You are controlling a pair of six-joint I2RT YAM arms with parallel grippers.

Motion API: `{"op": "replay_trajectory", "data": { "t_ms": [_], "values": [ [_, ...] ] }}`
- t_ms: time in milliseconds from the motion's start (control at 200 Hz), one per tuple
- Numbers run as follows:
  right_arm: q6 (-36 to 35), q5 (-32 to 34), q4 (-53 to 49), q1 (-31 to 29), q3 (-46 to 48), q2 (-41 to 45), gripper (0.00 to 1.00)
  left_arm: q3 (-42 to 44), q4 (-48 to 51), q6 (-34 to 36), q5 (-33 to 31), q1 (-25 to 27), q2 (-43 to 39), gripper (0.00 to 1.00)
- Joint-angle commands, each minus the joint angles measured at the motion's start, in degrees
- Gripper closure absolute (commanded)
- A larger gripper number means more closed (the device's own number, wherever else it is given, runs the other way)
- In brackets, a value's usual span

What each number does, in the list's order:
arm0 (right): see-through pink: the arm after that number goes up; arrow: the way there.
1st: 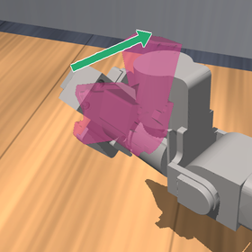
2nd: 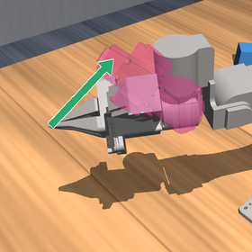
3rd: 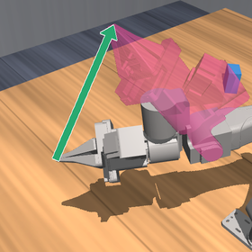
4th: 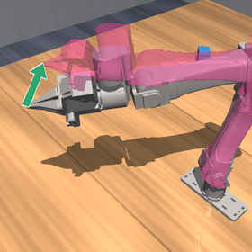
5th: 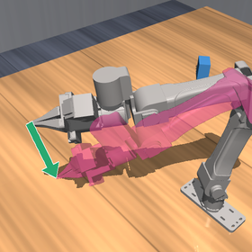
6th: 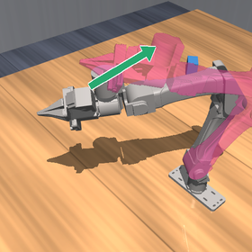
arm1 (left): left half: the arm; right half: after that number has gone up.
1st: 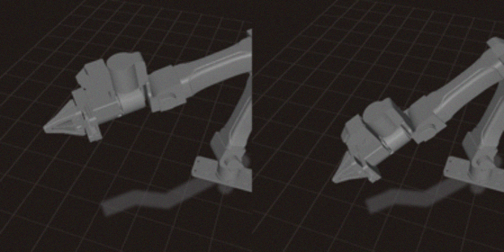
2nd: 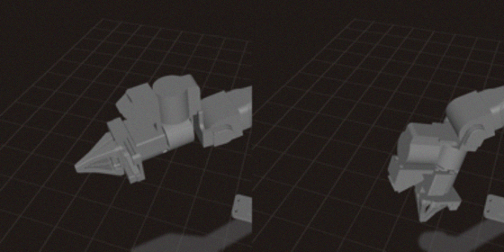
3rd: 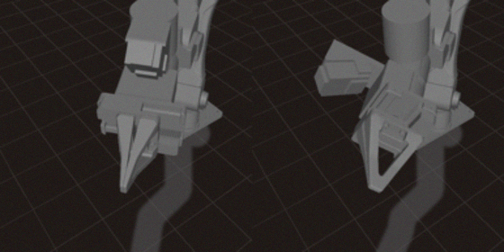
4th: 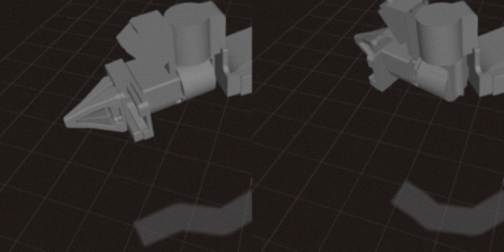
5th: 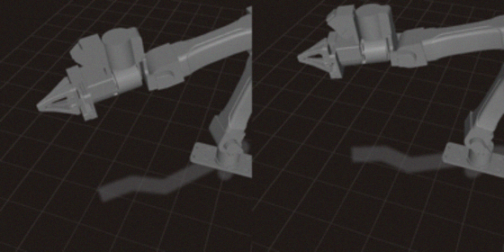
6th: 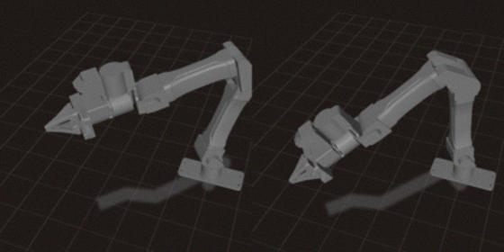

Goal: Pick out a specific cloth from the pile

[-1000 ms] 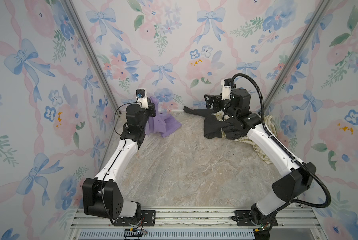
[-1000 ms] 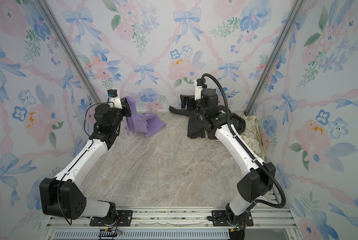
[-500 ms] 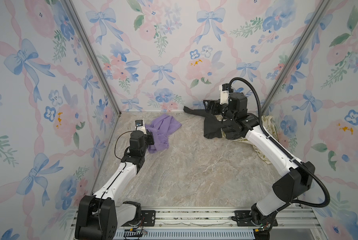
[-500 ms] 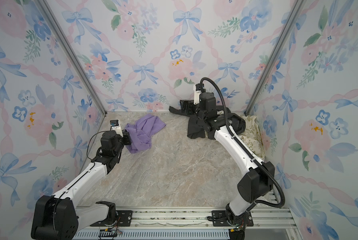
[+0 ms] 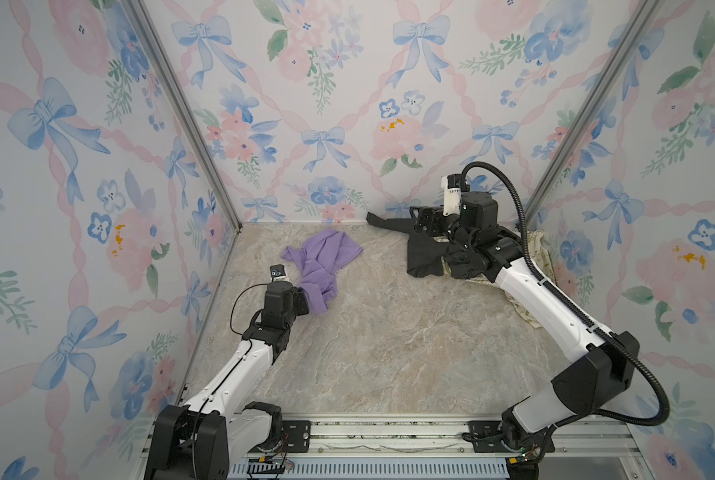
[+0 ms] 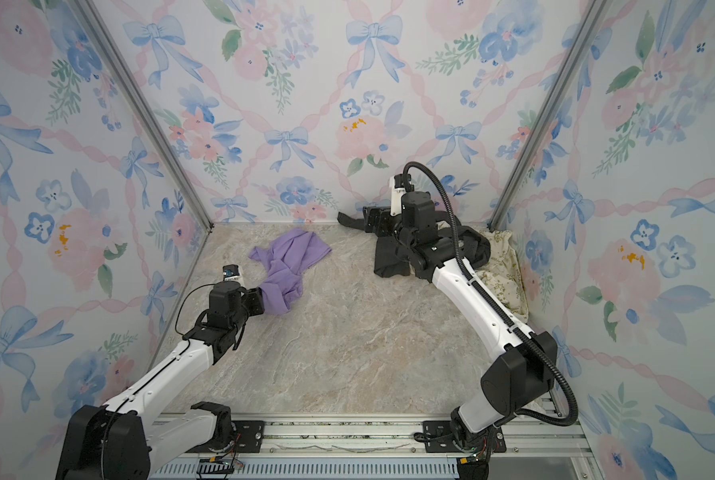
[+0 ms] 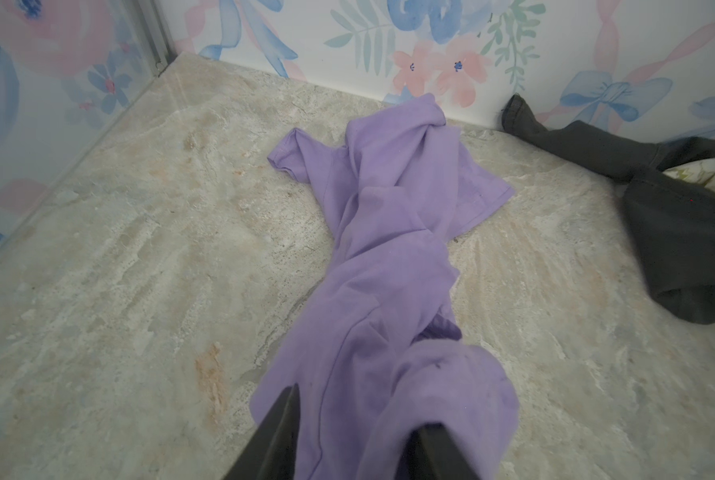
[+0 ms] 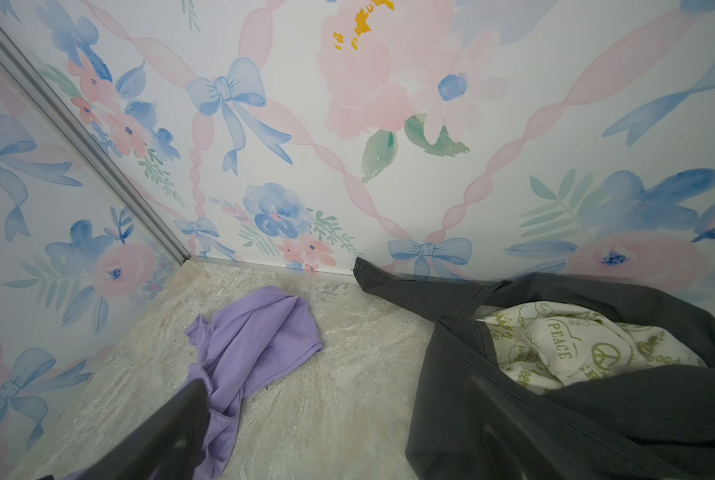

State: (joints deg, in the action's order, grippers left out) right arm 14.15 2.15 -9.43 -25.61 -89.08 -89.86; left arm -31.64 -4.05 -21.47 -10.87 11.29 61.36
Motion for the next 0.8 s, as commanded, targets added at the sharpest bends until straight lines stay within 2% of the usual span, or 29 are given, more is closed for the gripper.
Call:
{"op": "replay_trajectory", "data": {
  "t_ms": [0, 195, 350, 500, 660, 795],
  "values": [
    [0.0, 0.7, -0.5, -0.4, 0.9, 1.0, 0.03, 1.7, 1.4, -1.4, 1.0, 1.6, -3.8, 0.45],
    [0.2, 0.8, -0.1, -0.4, 0.7, 0.4, 0.03, 2.5, 4.7, -2.2, -6.6, 3.7, -11.4, 0.26],
    [0.0, 0.6, 0.0, -0.4, 0.5, 0.1, 0.03, -1.3, 5.4, 3.6, -10.2, 3.8, -14.9, 0.12],
    [-0.2, 1.0, 0.3, -0.4, 0.8, 0.4, 0.03, -4.2, 3.7, 8.5, -12.2, 3.8, -16.5, 0.07],
    [-1.2, 1.9, 0.7, -0.4, 2.3, 1.3, 0.03, -4.1, -3.8, 15.5, -11.3, 3.7, -14.5, 0.02],
    [-3.3, 4.6, 0.9, -0.1, 4.9, 3.4, 0.03, -3.2, -12.4, 17.0, -10.4, 2.3, -11.1, 0.02]
  ]
}}
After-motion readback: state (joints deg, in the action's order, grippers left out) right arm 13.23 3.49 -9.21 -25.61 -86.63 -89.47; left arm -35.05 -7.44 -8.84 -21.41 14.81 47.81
